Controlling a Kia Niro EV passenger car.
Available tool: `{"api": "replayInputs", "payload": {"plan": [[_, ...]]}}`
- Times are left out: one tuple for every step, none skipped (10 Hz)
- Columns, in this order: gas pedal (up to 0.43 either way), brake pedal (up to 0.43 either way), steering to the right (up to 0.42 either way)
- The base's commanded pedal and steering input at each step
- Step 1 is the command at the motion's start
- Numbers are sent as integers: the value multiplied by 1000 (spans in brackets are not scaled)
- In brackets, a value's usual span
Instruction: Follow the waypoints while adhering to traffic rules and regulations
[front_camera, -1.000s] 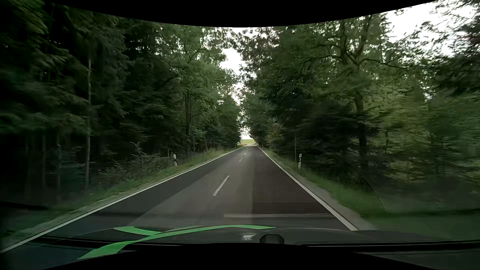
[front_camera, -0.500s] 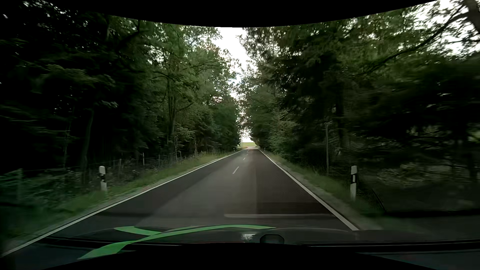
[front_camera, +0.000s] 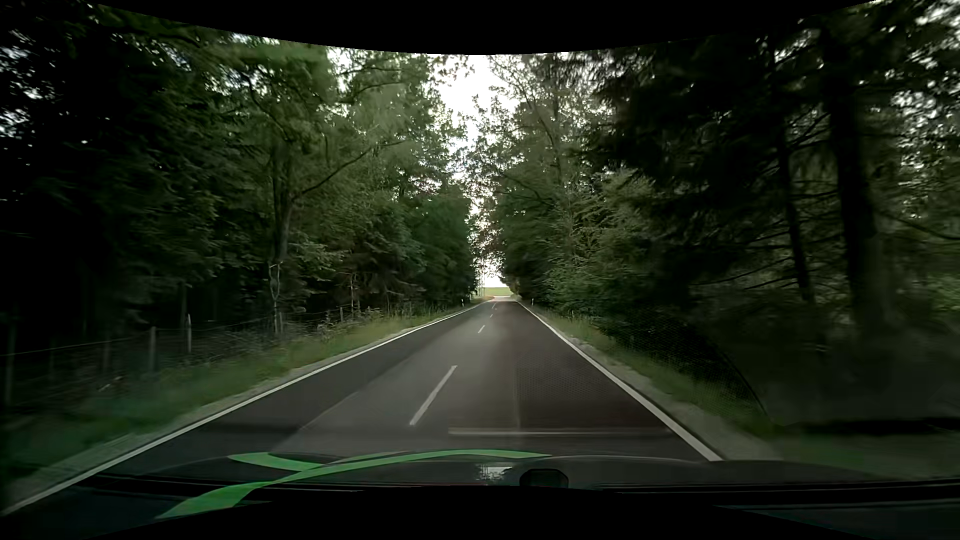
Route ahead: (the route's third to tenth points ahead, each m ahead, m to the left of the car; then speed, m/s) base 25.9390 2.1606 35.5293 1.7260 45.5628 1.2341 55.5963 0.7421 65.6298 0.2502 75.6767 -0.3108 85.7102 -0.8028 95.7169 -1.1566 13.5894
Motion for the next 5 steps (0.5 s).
{"api": "replayInputs", "payload": {"plan": [[177,0,-2],[177,0,-2],[177,0,-2],[177,0,-1],[177,0,-1]]}}
